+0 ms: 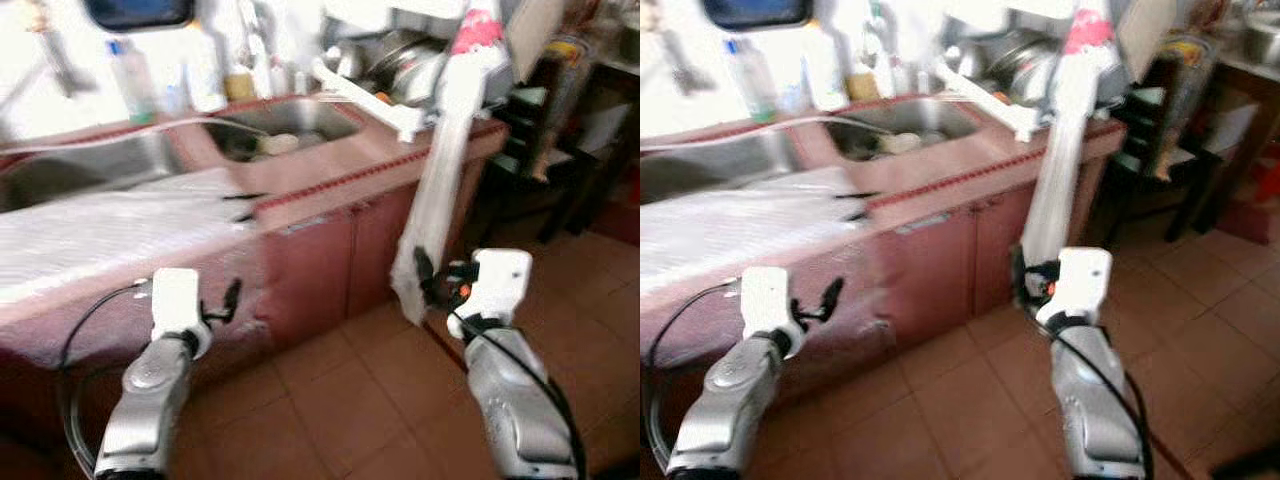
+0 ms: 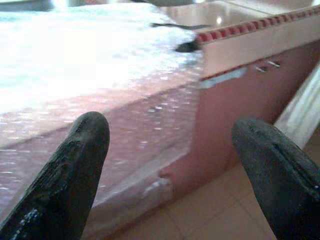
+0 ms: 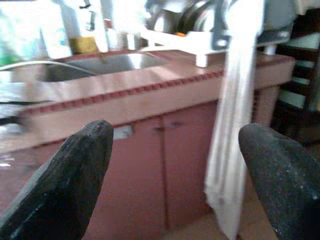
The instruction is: Kitchen organization
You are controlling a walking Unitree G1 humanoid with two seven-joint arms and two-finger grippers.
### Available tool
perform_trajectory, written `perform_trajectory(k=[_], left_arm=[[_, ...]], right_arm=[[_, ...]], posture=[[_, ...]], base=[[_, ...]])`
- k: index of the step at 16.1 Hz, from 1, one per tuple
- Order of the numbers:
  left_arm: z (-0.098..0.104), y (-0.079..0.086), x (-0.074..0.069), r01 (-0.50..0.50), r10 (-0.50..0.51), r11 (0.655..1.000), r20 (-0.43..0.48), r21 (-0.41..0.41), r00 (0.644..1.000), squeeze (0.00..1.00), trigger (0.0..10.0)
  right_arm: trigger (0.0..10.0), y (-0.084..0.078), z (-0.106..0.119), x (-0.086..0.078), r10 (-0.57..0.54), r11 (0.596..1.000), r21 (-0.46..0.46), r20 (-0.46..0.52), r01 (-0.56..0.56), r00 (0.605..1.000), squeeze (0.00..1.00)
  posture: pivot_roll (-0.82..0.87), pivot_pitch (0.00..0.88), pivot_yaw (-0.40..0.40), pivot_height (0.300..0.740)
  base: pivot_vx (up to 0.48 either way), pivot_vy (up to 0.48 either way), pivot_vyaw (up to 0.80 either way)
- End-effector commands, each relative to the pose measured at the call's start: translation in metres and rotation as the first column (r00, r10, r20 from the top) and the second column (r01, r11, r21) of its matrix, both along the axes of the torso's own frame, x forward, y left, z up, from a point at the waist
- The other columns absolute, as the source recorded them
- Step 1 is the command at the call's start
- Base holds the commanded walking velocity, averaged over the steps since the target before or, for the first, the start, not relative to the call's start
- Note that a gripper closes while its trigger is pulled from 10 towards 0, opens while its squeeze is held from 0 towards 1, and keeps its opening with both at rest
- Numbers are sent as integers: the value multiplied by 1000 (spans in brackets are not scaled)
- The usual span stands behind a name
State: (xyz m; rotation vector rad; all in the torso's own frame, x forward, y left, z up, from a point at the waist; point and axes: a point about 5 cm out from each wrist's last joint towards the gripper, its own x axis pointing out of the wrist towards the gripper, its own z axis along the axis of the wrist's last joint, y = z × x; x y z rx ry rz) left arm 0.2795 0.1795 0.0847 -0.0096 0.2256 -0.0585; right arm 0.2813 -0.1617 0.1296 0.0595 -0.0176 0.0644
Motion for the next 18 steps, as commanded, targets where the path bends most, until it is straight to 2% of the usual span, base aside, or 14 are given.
perform_trajectory(k=[1, 3, 4, 7, 18], left_arm=[[3, -12, 3, 33, -33, 999, 7, -7, 999, 0, 10000], [5, -13, 4, 35, -35, 999, 13, -4, 999, 0, 10000], [9, -13, 5, 35, -36, 999, 46, 21, 998, 0, 10000], [13, -16, 8, 38, -39, 999, 68, 16, 997, 0, 10000], [16, -27, 16, 64, -65, 998, 82, 11, 995, 0, 10000]], right_arm=[[10000, -10, 2, 0, -34, 999, -9, 3, 34, 999, 0], [10000, -12, 2, 0, -37, 999, -10, 2, 37, 999, 0], [10000, -12, 3, 2, -39, 999, -11, 4, 39, 999, 0], [10000, -12, 4, 4, -43, 999, -11, 9, 44, 999, 0], [10000, -11, 8, 9, -33, 999, -34, 21, 34, 999, 0]], posture=[[-99, 14, 33, 740], [-99, 14, 32, 740], [-98, 14, 31, 740], [-97, 14, 29, 740], [-106, 10, 22, 740]], base=[[0, 480, 0], [0, 480, 0], [0, 0, 0], [0, 0, 0], [0, 0, 778]])
